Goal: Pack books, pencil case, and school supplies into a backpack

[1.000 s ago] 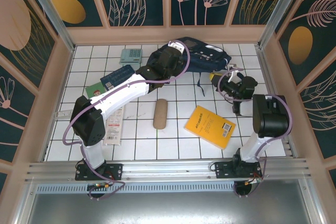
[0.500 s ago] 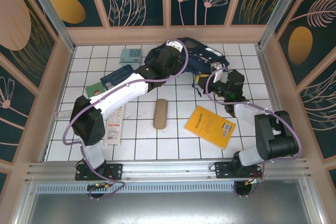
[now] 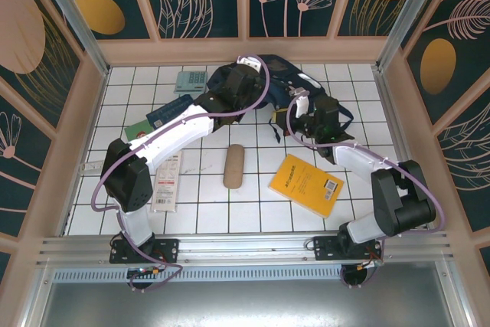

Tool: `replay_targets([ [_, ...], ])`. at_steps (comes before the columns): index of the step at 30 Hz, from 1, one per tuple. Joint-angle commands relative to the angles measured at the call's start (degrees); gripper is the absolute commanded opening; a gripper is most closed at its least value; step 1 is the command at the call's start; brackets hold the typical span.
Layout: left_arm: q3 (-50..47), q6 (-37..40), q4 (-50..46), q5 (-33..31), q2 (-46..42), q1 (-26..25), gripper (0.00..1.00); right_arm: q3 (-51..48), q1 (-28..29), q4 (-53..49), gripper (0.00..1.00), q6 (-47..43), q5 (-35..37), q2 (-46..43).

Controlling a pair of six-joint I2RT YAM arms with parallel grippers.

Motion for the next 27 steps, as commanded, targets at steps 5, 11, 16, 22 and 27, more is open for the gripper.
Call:
replay_targets([
  [5, -0.27, -3.14, 5.17, 3.03, -0.76, -1.45, 0.0, 0.18, 2.2, 2.47, 0.3, -1.5, 0.5, -4.32],
  [11, -2.47, -3.32, 6.04, 2.65, -1.03, -1.49, 0.0, -9.21, -4.3, 7.39, 0.39, 9.97, 9.94, -10.11],
  [16, -2.79, -3.7, 6.13, 2.75, -0.19, -1.46, 0.0, -14.31, -11.54, 7.2, 0.53, 17.93, 13.71, -15.11],
  [22, -2.77, -4.26, 6.13, 3.62, 0.48, -1.47, 0.0, -15.49, -15.37, 4.59, 0.75, 22.93, 18.25, -17.03],
  [27, -3.18, -4.37, 6.53, 4.55, 0.61, -1.45, 0.0, -14.77, -15.99, 7.0, 0.76, 28.51, 13.57, -14.29],
])
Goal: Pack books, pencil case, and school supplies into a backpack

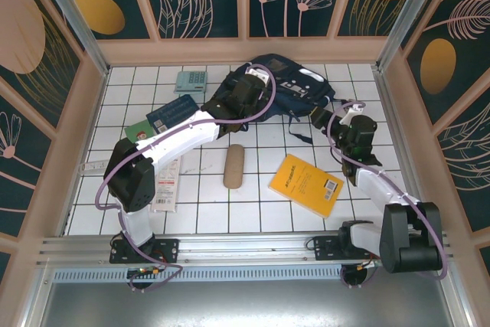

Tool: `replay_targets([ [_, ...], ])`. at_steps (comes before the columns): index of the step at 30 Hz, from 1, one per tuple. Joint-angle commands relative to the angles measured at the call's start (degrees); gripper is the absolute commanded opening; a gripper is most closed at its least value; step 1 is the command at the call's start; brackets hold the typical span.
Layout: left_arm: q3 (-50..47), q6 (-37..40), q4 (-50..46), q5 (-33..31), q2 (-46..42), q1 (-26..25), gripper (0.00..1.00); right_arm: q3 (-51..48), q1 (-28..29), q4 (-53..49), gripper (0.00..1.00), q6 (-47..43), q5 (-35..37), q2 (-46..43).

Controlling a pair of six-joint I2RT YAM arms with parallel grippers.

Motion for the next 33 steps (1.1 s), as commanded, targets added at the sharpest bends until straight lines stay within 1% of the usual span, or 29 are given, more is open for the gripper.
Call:
replay_targets([
  [1, 0.04, -2.03, 5.63, -0.17, -0.15, 0.45, 0.0, 0.66, -0.2, 3.01, 0.76, 6.61, -3.18, 2.49],
  [5, -1.04, -2.18, 6.35, 0.92, -0.24, 0.41, 0.0, 3.08, 0.39, 3.82, 0.72, 11.39, -6.97, 7.12],
  [8, -2.07, -2.38, 6.88, 1.24, -0.33, 0.45, 0.0, 4.05, 1.75, 5.21, 0.71, 12.99, -6.61, 9.45],
  [15, -7.26, -3.44, 8.6, 3.09, -0.87, 0.49, 0.0, 8.14, 3.57, 4.0, 0.67, 11.93, -5.67, 14.63],
  [17, -9.36, -4.04, 9.79, 3.95, -1.12, 0.46, 0.0, 9.31, 3.62, 3.8, 0.61, 11.47, -5.94, 17.32],
  [20, -11.99, -4.91, 11.42, 5.55, -1.5, 0.41, 0.0, 10.58, 3.57, 5.0, 0.59, 11.88, -6.87, 21.06],
  [26, -13.02, -5.48, 11.7, 5.91, -0.6, 0.48, 0.0, 13.82, 3.67, 5.12, 0.56, 13.2, -7.91, 26.3],
  [30, -13.13, -5.82, 11.9, 6.36, -0.08, 0.43, 0.01, 15.5, 3.73, 3.64, 0.51, 13.16, -7.59, 28.21],
  [31, -13.34, -5.86, 11.77, 6.37, -0.07, 0.47, 0.06, 15.87, 3.79, 2.62, 0.51, 12.85, -7.63, 28.23],
  [32, -13.42, -5.9, 11.59, 6.15, -0.11, 0.41, 0.15, 16.07, 4.0, 1.97, 0.51, 12.36, -7.34, 27.97],
  [33, -13.57, -6.04, 11.34, 5.94, -0.2, 0.45, 0.28, 15.82, 4.36, 1.47, 0.51, 11.31, -6.51, 27.27],
])
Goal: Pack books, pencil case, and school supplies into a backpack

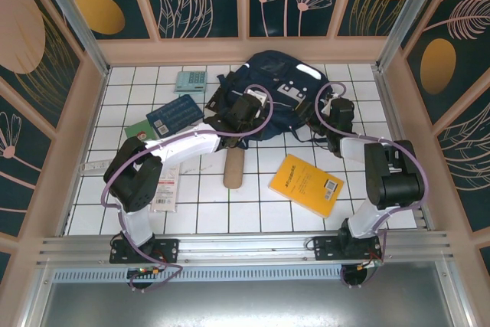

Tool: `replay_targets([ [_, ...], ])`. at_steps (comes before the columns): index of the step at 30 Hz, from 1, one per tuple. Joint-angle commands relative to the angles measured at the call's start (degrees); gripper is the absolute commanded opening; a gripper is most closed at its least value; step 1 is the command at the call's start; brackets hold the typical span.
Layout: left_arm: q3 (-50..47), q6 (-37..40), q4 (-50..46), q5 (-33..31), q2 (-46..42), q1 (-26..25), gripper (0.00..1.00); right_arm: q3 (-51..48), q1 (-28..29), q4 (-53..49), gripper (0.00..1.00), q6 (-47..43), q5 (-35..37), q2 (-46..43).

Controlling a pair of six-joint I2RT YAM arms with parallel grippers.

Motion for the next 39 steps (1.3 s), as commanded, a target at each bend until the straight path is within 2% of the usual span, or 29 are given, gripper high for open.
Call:
replay_targets([
  [1, -0.48, -1.98, 3.15, -0.92, -0.35, 0.41, 0.33, 1.52, 1.25, -1.66, 0.51, -2.53, 1.86, -1.04],
  [4, -0.77, -2.27, 2.42, -0.07, -1.17, 0.39, 0.44, 0.16, 1.76, -3.3, 0.53, -5.22, 5.19, -4.66],
  [9, -1.85, -5.42, 1.43, 0.83, -2.44, 0.19, 0.46, -2.41, 1.2, -4.98, 0.57, -7.47, 7.86, -8.58],
  [13, -3.53, -8.14, 1.47, -2.07, -3.72, -1.57, 0.46, -4.5, 0.97, -5.53, 0.57, -7.02, 7.85, -9.63],
  [17, -2.59, -5.25, 0.14, -3.29, -3.57, -3.05, 0.48, -9.02, 1.11, -3.4, 0.56, -8.26, 7.8, -12.37],
  [23, 4.97, 2.79, -3.61, 0.08, -1.19, -3.05, 0.55, -16.03, 1.04, -3.65, 0.59, -9.98, 11.63, -20.07],
  [25, 9.1, 5.21, -4.62, 2.73, 1.59, -3.04, 0.55, -18.04, 0.61, -5.51, 0.6, -9.47, 14.84, -23.47],
  [29, 20.56, 7.36, -10.53, 6.66, 10.46, -3.21, 0.5, -22.23, -0.97, -6.28, 0.61, -8.58, 15.66, -29.79],
  [39, 35.24, 14.26, -16.55, 4.5, 25.62, -3.48, 0.49, -26.05, -2.2, -7.57, 0.61, -8.27, 12.91, -35.69],
])
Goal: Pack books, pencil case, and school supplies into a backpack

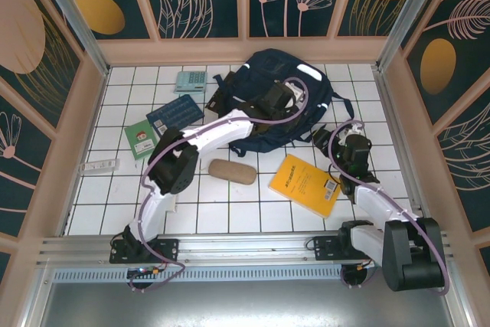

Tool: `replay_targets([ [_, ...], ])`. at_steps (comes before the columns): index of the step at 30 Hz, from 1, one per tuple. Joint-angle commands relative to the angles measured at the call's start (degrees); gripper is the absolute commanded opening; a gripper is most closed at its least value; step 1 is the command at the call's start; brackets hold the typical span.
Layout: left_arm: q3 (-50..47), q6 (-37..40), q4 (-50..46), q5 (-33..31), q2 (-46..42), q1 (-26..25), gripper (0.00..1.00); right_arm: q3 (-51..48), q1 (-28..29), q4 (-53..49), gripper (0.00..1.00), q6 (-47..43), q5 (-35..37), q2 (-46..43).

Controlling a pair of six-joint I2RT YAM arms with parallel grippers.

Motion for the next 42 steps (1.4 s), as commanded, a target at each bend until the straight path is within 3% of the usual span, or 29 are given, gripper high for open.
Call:
replay_targets([
  [1, 4.67, 4.95, -5.41, -1.19, 3.81, -0.18, 0.49, -1.25, -0.51, -0.13, 0.61, 0.36, -1.28, -1.17],
  [9, 5.81, 12.03, -5.77, -11.2, 9.45, -1.07, 0.5, -1.61, -0.5, 1.12, 0.61, 0.44, -3.86, -1.07],
  [12, 6.08, 15.03, -5.04, -16.73, 11.46, -2.29, 0.32, -1.59, -0.51, 2.11, 0.61, 0.11, -5.4, -0.8],
  [14, 6.06, 16.38, -4.25, -19.48, 12.22, -2.99, 0.08, -1.65, -0.42, 3.15, 0.61, -0.13, -6.63, -0.84],
  [15, 6.12, 16.45, -3.91, -20.21, 12.42, -3.06, 0.0, -1.84, -0.35, 4.25, 0.61, -0.52, -7.77, -0.75],
  [20, 4.68, 14.04, -1.07, -19.43, 8.6, -2.97, 0.0, -2.47, 2.16, 8.26, 0.61, -3.44, -8.2, -0.92],
  [27, 4.21, 11.52, 0.73, -15.59, 1.37, -2.27, 0.0, -5.33, 11.03, 15.56, 0.6, -12.98, 0.78, -1.94],
  [34, 4.21, 7.81, 1.08, -10.66, -2.54, 0.88, 0.0, -4.8, 11.35, 15.27, 0.55, -18.85, -0.2, 1.17],
  [38, 4.49, 7.79, 0.93, -9.94, -3.43, 1.36, 0.0, 0.34, 12.08, 11.33, 0.51, -22.75, -1.95, 6.63],
  [42, 4.65, 7.52, 0.69, -9.37, -4.05, 1.67, 0.0, 3.04, 12.79, 14.15, 0.48, -25.78, -2.75, 11.89],
])
